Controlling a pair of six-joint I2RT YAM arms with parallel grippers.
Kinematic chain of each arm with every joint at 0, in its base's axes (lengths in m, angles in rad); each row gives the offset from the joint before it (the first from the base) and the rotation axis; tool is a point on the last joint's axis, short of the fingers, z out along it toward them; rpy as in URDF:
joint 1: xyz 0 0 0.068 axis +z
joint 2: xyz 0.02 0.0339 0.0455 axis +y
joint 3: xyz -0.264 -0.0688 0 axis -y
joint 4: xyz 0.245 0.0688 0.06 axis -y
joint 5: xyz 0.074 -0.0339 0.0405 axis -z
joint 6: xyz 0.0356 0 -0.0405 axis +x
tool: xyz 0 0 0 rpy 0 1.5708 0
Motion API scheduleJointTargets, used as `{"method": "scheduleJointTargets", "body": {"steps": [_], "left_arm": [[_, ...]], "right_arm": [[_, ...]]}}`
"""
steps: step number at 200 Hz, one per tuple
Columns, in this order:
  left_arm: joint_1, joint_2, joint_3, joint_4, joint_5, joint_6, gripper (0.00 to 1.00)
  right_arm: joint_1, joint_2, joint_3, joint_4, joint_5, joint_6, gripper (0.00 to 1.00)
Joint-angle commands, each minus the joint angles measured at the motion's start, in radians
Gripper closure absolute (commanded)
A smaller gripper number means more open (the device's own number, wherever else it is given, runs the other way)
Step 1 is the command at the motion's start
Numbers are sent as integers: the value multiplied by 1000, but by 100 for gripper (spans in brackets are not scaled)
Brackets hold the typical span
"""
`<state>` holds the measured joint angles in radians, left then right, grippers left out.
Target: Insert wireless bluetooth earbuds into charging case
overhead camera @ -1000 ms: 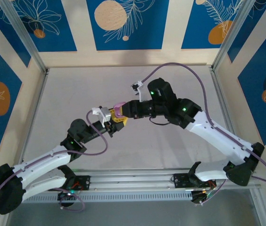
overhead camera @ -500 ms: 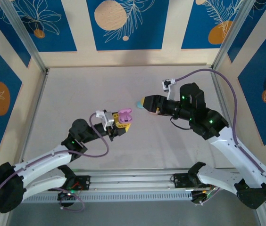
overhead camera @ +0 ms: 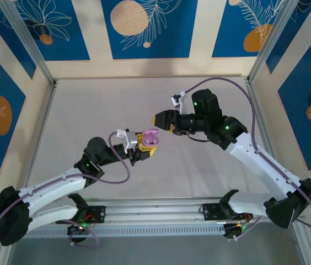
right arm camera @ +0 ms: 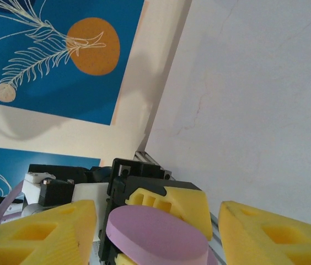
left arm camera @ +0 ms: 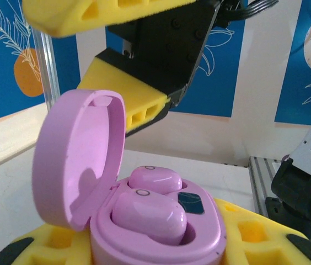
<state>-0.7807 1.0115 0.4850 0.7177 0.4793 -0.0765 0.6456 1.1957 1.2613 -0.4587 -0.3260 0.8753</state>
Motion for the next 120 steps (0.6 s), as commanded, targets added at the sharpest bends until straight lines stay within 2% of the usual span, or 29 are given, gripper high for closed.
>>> {"method": "scheduleJointTargets", "body": {"steps": [1, 37, 79, 120], "left_arm": [[-12, -2, 33, 27, 16, 3, 76], [-12, -3, 30, 37, -3, 1, 76], [-13, -15, 29, 32, -24, 0, 76], [-13, -27, 24, 40, -45, 1, 76]], "right_arm": [[-5, 6, 32, -4, -64, 16, 39], [7, 40, 68, -77, -91, -13, 38], [25, 56, 76, -76, -99, -28, 38], [34, 54, 69, -118, -99, -47, 42]]}}
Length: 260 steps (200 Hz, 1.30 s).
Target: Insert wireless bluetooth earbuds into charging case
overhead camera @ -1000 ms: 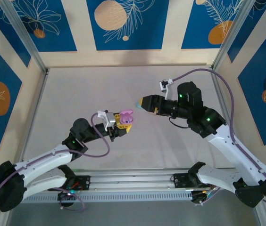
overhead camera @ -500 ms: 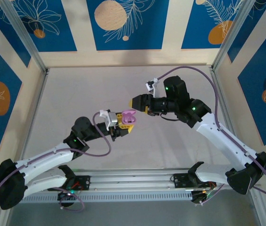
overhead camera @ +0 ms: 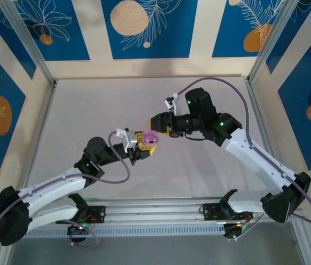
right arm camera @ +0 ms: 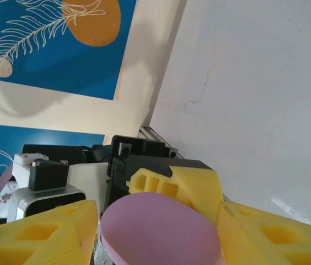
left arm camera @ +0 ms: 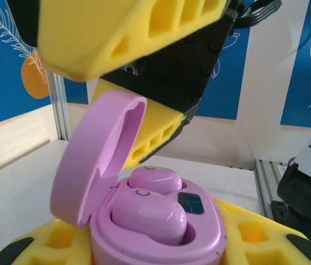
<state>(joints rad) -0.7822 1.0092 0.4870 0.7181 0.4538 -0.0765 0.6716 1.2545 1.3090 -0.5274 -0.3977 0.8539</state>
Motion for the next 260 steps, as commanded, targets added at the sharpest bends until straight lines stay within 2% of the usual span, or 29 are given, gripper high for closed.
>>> {"method": "scheduleJointTargets", "body": {"steps": [1, 52, 94, 130, 172, 202, 229, 260], "left_arm": [[-11, -24, 22, 39, -20, 1, 76], [-12, -22, 25, 65, -27, -9, 76], [-11, -18, 27, 103, -19, -39, 75], [-12, -12, 35, 136, -3, -66, 74], [-12, -6, 39, 136, 5, -69, 73], [-12, -4, 38, 116, -15, -62, 72], [-12, -11, 35, 72, -39, -52, 65], [-12, -24, 44, -15, -57, -30, 54]], "right_arm": [[9, -5, 21, -51, -28, -26, 42], [11, -49, -39, -49, -35, -16, 43], [1, -70, -137, 104, -178, 53, 41], [-10, -66, -216, 277, -293, 132, 42], [-33, -60, -289, 483, -388, 250, 55], [-39, -63, -301, 510, -399, 265, 68], [-63, -82, -311, 478, -357, 249, 81], [-94, -114, -354, 531, -313, 281, 87]]}}
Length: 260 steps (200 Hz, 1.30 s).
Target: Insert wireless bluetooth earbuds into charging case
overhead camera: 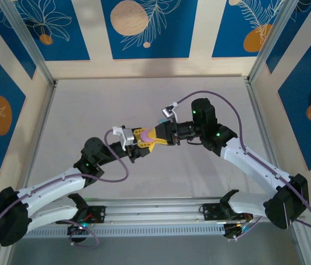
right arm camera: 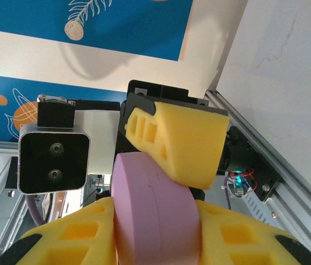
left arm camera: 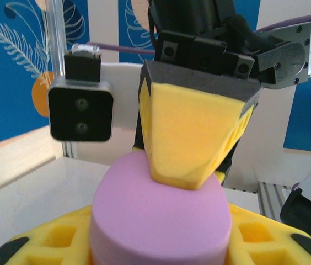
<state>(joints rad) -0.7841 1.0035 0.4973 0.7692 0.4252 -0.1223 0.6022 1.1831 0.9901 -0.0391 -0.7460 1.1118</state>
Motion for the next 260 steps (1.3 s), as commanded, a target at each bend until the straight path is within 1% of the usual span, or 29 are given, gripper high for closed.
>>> {"method": "scheduleJointTargets", "body": {"steps": [1, 8, 27, 40, 62, 75, 98, 105, 118, 135, 150, 169, 191, 214, 260], "left_arm": [[-10, -19, 33, -69, -30, 16, 53], [-10, -21, 38, -92, -34, 22, 48], [-10, -31, 40, -138, -43, 40, 44], [-9, -36, 36, -153, -51, 48, 43], [-10, -45, 34, -175, -75, 56, 39], [-10, -61, 30, -182, -112, 56, 38], [-10, -114, 24, -226, -222, 55, 35], [-10, -134, 25, -247, -260, 55, 34], [-10, -170, 28, -293, -321, 53, 33], [-9, -205, 35, -348, -379, 56, 31], [-9, -224, 40, -381, -407, 58, 28], [-9, -225, 43, -394, -423, 52, 26], [-8, -214, 50, -403, -416, 44, 24], [-9, -213, 56, -415, -411, 42, 23], [-8, -221, 60, -445, -433, 52, 20]], "right_arm": [[-26, -44, -36, 45, 36, 25, 87], [-33, -50, -46, 55, 44, 32, 88], [-49, -69, -73, 72, 73, 40, 88], [-64, -79, -92, 81, 89, 53, 88], [-86, -89, -122, 96, 104, 54, 88], [-99, -98, -141, 49, 171, 16, 87], [-112, -102, -194, -74, 366, -69, 87], [-117, -90, -222, -89, 418, -78, 87], [-125, -56, -272, -65, 461, -71, 87], [-133, 23, -335, 37, 458, -39, 87], [-133, 103, -354, 116, 442, -20, 87], [-131, 212, -334, 172, 426, -17, 86], [-130, 338, -297, 227, 407, -16, 85], [-124, 436, -249, 266, 383, -15, 85], [-114, 569, -190, 261, 413, -32, 83]]}}
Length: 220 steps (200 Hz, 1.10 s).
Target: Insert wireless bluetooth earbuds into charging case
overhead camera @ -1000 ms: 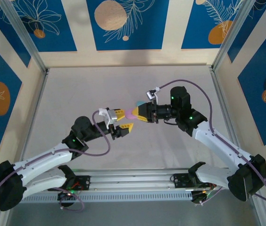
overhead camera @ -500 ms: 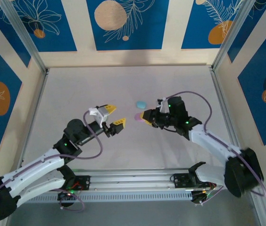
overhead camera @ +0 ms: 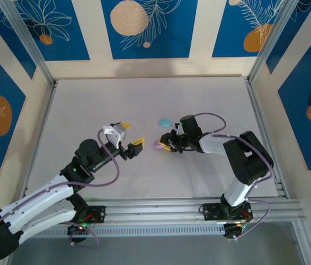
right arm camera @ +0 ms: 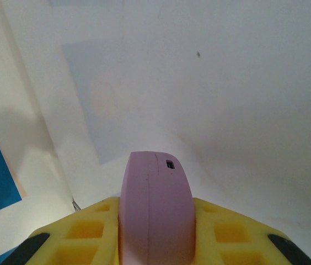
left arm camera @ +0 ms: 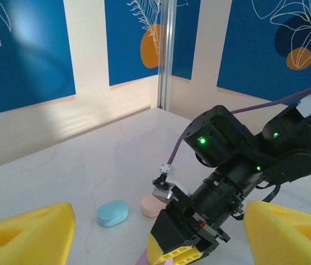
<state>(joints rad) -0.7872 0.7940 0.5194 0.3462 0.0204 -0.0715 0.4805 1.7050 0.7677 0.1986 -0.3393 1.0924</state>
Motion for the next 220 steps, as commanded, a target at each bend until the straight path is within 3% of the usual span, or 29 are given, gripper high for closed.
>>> {"method": "scheduleJointTargets", "body": {"steps": [1, 36, 78, 120, 144, 162, 181, 195, 204, 220], "left_arm": [[-5, -12, 39, -22, -28, 1, 20], [-5, -12, 42, -41, -42, 1, 18], [-6, -2, 53, -68, -66, -6, 17], [-6, 10, 62, -88, -95, -16, 17], [-4, 23, 78, -144, -170, -16, 14], [0, 40, 78, -180, -297, 0, 0], [36, 80, 61, -167, -457, 10, 0], [95, 118, 45, -134, -506, 16, 0], [141, 142, 32, -110, -521, 10, 0], [263, 196, 15, -90, -514, -25, 0]], "right_arm": [[7, 48, 33, 24, 7, -13, 83], [9, 73, 61, -80, 20, -58, 79], [13, 8, 42, -239, 96, -123, 55], [9, -149, 36, -418, 218, -187, 45], [6, -313, 68, -576, 421, -265, 44], [2, -457, 94, -670, 649, -354, 42], [-12, -581, 56, -613, 868, -529, 35], [-54, -631, -30, -474, 967, -677, 24], [-112, -635, -94, -354, 942, -775, 21], [-240, -601, -143, -269, 768, -874, 21]]}}
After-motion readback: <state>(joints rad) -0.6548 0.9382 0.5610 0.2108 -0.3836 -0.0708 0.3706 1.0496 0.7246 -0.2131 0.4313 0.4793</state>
